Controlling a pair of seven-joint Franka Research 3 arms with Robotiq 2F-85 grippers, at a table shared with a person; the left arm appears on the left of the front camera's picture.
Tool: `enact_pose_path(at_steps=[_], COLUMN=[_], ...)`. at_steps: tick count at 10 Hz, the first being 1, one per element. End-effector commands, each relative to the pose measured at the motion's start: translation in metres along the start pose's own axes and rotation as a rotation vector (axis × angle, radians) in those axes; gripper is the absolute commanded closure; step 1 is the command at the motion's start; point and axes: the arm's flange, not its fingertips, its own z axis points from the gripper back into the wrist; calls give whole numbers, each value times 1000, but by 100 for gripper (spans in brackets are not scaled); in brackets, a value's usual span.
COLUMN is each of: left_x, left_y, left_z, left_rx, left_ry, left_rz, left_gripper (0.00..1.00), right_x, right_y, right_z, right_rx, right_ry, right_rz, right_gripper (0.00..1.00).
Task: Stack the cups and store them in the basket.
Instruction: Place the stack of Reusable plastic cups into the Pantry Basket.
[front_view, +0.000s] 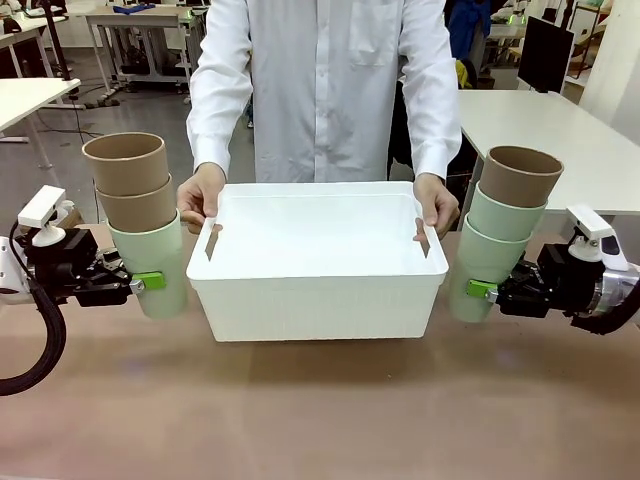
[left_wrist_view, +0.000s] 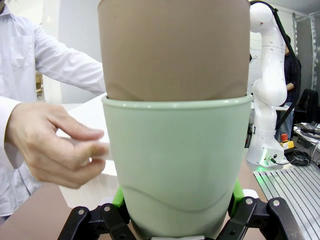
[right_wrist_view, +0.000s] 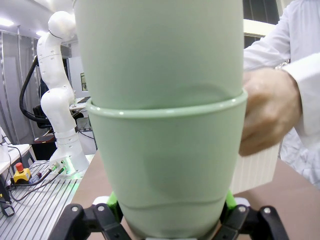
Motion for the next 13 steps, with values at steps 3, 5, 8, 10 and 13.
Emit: enact_pose_path(at_steps=[3,5,8,10,13], left_x=[5,5,42,90,152], left_y=[0,0,-4,-4,2], left_z=[-1,-1,0,-2,-35], left_rx=[-4,-4,16,12,36], left_ry=[-6,-6,68,155,339], left_rz=[-4,-4,-1,7,48], left_gripper=[15,15,15,15,15], right_x=[5,5,5,5,5], right_y=[0,0,0,0,0], right_z=[0,0,0,0,0], right_rx=[-4,-4,-4,-4,-4], right_ry=[-5,-5,-5,-5,-5], right_rz=[12,12,12,12,12], right_gripper=[15,15,15,15,15])
